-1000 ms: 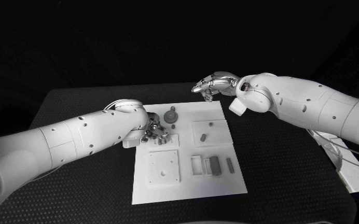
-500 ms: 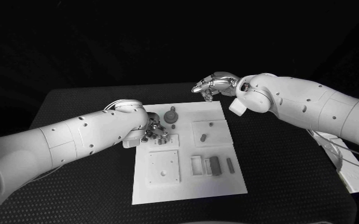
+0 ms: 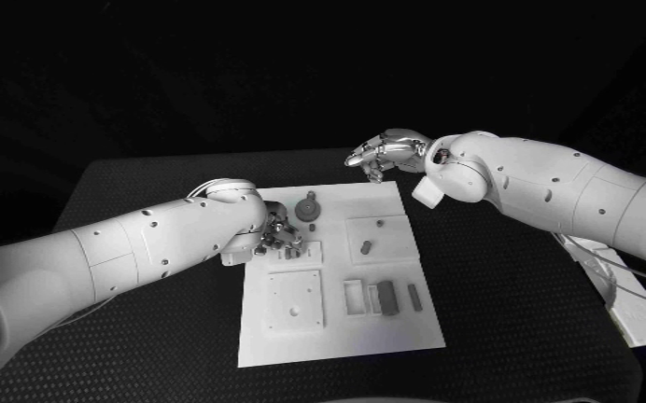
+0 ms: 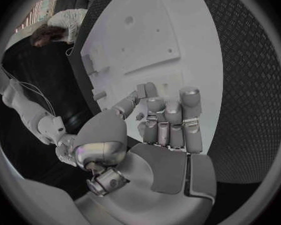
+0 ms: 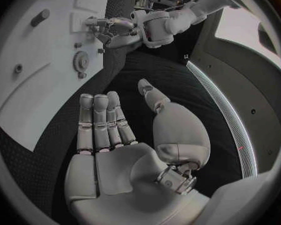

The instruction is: Assemble the parts on the task board

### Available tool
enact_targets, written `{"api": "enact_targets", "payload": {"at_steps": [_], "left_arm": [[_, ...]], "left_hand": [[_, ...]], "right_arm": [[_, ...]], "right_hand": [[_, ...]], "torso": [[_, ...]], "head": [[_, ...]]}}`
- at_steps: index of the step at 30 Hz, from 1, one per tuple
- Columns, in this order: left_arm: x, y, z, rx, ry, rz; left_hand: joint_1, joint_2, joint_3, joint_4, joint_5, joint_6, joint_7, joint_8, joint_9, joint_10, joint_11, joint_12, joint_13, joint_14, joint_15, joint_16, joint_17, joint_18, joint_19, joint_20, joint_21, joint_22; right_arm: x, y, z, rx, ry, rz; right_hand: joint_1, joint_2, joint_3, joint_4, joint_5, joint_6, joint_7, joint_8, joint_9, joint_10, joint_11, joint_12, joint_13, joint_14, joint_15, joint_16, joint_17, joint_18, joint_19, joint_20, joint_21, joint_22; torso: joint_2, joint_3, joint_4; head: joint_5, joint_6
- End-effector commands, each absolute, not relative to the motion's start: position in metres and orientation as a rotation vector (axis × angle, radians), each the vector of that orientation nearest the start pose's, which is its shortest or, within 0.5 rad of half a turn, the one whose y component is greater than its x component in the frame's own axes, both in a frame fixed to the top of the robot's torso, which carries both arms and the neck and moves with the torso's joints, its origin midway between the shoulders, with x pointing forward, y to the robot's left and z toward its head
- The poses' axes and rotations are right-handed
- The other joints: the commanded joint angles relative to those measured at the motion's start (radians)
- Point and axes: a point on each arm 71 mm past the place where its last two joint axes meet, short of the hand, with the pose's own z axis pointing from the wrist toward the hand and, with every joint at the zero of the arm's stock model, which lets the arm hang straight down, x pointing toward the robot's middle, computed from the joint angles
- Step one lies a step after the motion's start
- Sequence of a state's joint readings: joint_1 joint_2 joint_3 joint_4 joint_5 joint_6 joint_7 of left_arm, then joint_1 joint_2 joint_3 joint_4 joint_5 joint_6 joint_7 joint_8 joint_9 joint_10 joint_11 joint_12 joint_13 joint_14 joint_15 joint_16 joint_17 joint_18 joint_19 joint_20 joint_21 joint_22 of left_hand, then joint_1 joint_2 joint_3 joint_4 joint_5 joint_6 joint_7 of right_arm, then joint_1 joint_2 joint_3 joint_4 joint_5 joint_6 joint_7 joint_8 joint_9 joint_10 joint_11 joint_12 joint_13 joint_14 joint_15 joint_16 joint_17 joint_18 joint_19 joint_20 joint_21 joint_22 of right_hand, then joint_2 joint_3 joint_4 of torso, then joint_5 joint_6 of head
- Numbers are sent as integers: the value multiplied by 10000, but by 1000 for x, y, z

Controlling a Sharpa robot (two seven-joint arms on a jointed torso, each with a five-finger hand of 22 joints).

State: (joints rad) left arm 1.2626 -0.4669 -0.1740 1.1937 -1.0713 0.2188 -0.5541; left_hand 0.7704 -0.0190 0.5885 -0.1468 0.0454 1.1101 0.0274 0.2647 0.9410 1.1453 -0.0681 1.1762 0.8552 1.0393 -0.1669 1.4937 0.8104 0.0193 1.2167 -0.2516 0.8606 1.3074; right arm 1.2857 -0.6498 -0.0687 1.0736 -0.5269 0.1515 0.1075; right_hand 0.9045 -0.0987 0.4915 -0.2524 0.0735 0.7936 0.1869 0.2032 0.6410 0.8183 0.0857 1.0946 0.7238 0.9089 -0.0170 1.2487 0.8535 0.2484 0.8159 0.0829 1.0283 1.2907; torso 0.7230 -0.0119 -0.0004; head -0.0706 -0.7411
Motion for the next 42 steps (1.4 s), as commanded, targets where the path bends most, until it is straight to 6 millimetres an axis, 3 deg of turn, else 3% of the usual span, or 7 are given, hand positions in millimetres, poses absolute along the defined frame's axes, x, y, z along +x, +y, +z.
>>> {"api": "enact_targets", "payload": {"at_steps": [1,3,5,9,15,20,42], "left_arm": [[514,126,-261,21,24270,-2509],[514,127,-261,57,24333,-2482],[514,127,-261,71,24374,-2440],[514,128,-261,94,24397,-2447],[512,127,-262,225,24510,-2470],[511,127,-262,301,24583,-2470],[505,128,-264,486,24817,-2589]], "left_hand": [[-244,-339,-44,140,41,-65,102,-32,-27,47,-51,-23,-14,36,-95,36,-17,713,19,-141,2,150],[-360,-420,-133,212,51,-82,104,-32,-32,42,-49,-26,-16,31,-94,33,-20,715,14,-145,-5,151],[-497,-291,-468,78,185,-112,104,-27,-37,20,-43,-23,-10,12,-91,37,-15,723,-25,-152,-9,169],[-665,-363,-713,66,188,-146,106,-34,-65,-7,-48,-32,-12,-13,-95,27,-19,732,-61,-157,-35,166],[-878,-640,-873,199,131,-166,103,-39,-103,-26,-52,-35,-13,-30,-100,24,-19,749,-82,-167,-68,159],[-946,-710,-907,259,127,-167,101,-37,-116,-30,-54,-33,-12,-35,-102,26,-18,755,-85,-170,-76,160],[-843,-526,-904,180,163,-49,59,40,-120,-13,-93,-5,-3,-37,-134,68,7,770,-71,-182,-40,190]], "right_arm": [[560,-220,-188,5574,19816,12401],[559,-220,-188,5575,19818,12400],[560,-221,-188,5585,19809,12385],[560,-221,-188,5586,19813,12385],[560,-221,-188,5581,19817,12392],[560,-221,-188,5580,19816,12394],[560,-221,-189,5576,19828,12399]], "right_hand": [[-57,21,34,26,-57,28,80,-54,-11,-43,6,34,-9,-78,21,62,-14,134,42,43,-58,14],[-57,20,34,25,-57,28,80,-54,-11,-43,6,34,-10,-78,21,62,-14,134,42,43,-58,14],[-58,19,34,26,-57,28,80,-54,-11,-43,7,35,-10,-78,21,62,-15,134,42,43,-58,14],[-58,17,33,25,-57,27,81,-54,-11,-43,7,35,-12,-79,21,62,-16,134,42,43,-59,15],[-61,13,31,26,-58,26,81,-55,-11,-44,7,36,-13,-80,21,62,-17,134,41,44,-59,15],[-61,13,31,27,-58,25,81,-55,-12,-44,7,36,-14,-80,22,62,-17,134,41,44,-60,15],[-59,15,33,27,-57,24,82,-55,-12,-44,8,39,-20,-81,22,65,-21,134,41,44,-62,16]], "torso": [[-1,4,-2],[-1,4,-2],[-2,4,1],[-6,-5,6],[-1,-8,6],[-2,-7,6],[-5,-6,8]], "head": [[-5,-9],[-5,-9],[-11,-22],[-18,-31],[-23,-40],[-26,-44],[-42,-72]]}}
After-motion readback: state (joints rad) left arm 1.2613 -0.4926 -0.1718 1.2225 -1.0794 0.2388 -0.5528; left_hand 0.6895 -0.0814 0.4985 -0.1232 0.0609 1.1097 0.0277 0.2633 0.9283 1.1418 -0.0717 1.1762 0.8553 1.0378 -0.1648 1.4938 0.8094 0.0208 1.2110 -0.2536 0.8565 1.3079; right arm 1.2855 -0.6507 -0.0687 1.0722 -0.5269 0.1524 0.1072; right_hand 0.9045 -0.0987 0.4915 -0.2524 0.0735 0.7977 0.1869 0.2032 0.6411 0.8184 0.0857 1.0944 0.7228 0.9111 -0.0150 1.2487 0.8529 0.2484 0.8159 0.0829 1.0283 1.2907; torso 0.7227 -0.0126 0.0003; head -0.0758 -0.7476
